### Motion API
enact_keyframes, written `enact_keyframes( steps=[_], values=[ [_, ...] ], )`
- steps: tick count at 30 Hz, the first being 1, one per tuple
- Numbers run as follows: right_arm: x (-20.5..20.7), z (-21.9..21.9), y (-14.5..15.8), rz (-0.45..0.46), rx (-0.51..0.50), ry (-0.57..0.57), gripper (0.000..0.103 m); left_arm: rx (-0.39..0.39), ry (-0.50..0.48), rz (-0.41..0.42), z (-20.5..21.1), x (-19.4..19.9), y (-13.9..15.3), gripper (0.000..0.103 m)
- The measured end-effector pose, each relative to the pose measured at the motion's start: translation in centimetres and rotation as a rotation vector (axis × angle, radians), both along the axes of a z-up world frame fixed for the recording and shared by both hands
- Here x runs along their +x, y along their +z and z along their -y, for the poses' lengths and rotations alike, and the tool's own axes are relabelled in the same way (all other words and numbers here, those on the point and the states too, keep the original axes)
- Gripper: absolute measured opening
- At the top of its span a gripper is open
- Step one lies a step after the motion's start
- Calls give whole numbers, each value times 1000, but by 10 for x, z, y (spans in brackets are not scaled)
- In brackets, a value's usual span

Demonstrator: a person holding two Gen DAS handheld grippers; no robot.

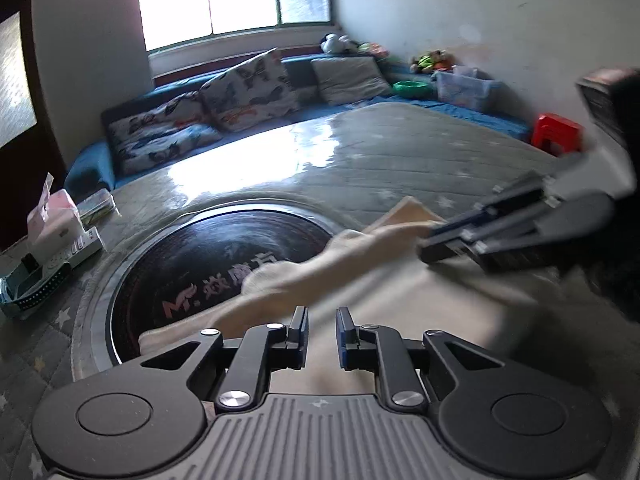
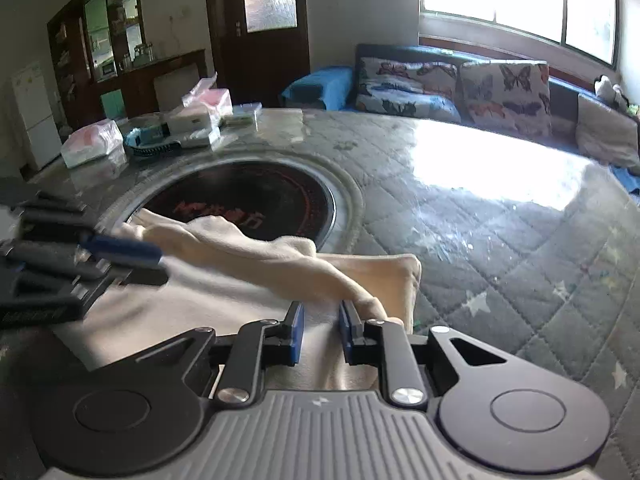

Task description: Fold clothes

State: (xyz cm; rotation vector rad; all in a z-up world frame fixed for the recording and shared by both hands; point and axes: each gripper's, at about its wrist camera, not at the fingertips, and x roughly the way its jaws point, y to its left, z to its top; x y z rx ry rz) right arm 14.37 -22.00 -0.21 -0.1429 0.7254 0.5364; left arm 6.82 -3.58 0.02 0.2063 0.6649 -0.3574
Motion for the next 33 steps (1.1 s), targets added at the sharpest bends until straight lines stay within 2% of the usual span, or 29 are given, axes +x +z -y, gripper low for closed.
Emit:
enact_keyframes(
  steps=[7,10,13,19,22,29,33],
  values=[
    [-47,-5,24,42,26,94,18,-35,-19,32,-7,-40,7,16],
    [-66,-9,25,47,17,121,18,-38,-29,53,-5,-52,6,16],
    [-78,-11,21,43,6,129,18,-35,-25,37,-3,-54,0,16],
    [-82,-15,3,13,-20,118,18,-37,3,0,-6,-52,-13,18],
    [-83,-17,-2,26,-34,121,18,-36,7,0,-8,-54,-17,19],
    [-85,-5,9,40,-11,96,18,-55,46,20,-22,-59,-5,19],
    [-79,5,5,23,-22,47,18,-61,92,4,-38,-58,-9,19]
  ],
)
